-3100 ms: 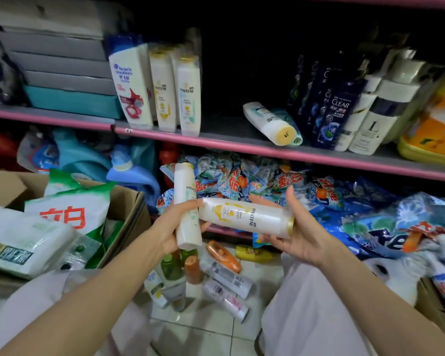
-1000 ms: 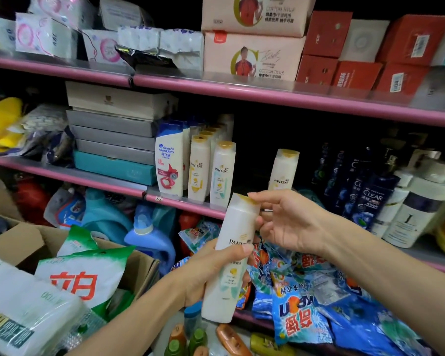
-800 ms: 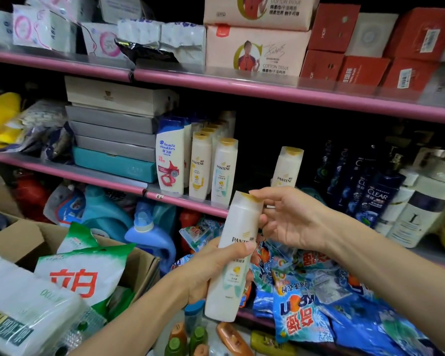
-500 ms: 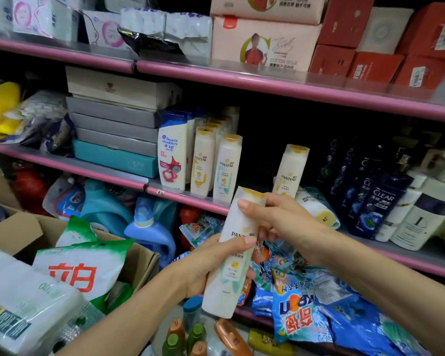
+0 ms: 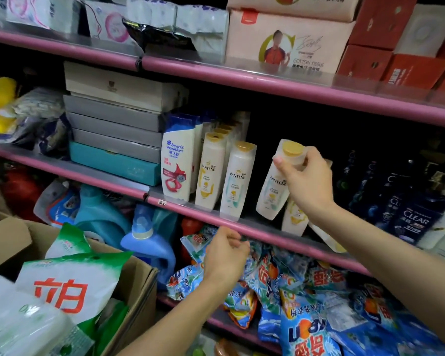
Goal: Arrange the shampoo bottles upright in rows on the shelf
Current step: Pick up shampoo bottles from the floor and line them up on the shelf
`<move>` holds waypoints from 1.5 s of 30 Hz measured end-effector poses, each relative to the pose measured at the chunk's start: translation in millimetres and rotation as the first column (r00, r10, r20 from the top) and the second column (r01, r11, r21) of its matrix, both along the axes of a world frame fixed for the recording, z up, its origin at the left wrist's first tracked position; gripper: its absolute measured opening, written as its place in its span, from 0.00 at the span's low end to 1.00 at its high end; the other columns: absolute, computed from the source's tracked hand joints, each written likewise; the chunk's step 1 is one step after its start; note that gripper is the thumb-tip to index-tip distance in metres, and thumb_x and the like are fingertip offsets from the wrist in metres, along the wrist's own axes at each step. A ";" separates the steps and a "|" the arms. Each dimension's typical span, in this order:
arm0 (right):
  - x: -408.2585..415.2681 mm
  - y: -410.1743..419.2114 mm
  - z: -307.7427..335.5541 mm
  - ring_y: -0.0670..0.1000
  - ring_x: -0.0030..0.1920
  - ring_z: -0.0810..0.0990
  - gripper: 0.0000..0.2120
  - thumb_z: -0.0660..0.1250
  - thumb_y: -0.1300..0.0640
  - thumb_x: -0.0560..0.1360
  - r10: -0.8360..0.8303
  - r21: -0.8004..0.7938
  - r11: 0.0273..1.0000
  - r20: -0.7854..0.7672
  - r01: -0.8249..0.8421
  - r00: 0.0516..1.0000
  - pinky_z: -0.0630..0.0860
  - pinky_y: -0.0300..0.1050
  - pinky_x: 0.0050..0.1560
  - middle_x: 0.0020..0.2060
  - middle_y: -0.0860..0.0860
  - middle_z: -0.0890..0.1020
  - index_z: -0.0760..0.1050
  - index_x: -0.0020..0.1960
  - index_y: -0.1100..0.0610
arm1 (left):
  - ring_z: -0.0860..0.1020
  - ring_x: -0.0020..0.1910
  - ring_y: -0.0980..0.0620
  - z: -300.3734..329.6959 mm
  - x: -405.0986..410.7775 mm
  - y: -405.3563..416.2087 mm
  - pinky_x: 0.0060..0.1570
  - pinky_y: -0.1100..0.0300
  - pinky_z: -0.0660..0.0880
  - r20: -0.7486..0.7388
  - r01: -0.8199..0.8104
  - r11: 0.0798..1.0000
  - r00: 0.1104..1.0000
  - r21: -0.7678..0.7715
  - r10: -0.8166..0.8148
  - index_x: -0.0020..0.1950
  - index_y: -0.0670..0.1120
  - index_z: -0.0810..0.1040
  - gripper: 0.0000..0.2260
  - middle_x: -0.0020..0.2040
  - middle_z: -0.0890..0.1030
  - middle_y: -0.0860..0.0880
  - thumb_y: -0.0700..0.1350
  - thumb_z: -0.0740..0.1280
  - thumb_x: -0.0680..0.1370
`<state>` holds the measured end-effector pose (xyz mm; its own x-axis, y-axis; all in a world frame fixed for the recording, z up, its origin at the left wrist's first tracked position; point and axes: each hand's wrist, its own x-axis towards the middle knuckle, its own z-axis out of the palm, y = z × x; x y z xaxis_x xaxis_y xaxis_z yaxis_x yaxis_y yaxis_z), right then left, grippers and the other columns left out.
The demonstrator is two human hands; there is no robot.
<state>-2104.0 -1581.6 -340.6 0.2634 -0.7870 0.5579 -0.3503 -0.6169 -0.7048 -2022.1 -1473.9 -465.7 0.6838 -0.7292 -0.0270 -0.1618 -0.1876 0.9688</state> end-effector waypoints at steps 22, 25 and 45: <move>63.0 -68.8 -112.7 0.52 0.51 0.80 0.15 0.73 0.56 0.71 0.071 0.377 0.925 -0.055 -0.045 0.996 0.74 0.40 0.44 0.51 0.52 0.81 0.71 0.54 0.56 | 0.65 0.59 0.45 -5.1 19.6 -90.0 0.57 0.49 0.63 0.467 -0.515 0.846 0.786 0.134 0.404 0.58 0.48 0.67 0.26 0.58 0.73 0.48 0.60 0.70 0.68; 70.0 -74.7 -118.9 0.52 0.53 0.80 0.17 0.72 0.57 0.71 0.133 0.399 0.913 -0.092 -0.086 0.987 0.76 0.42 0.48 0.53 0.53 0.81 0.72 0.57 0.56 | 0.67 0.57 0.45 -7.1 19.7 -92.7 0.55 0.49 0.64 0.508 -0.541 0.831 0.757 0.132 0.412 0.57 0.47 0.68 0.24 0.55 0.73 0.47 0.59 0.69 0.69; 77.5 -81.4 -128.5 0.52 0.56 0.81 0.17 0.70 0.57 0.72 0.229 0.371 0.918 -0.216 -0.137 0.949 0.79 0.50 0.56 0.57 0.50 0.82 0.76 0.60 0.49 | 0.68 0.54 0.45 -12.7 23.9 -92.5 0.50 0.50 0.64 0.537 -0.535 0.838 0.741 0.110 0.403 0.57 0.48 0.67 0.23 0.53 0.72 0.47 0.58 0.68 0.69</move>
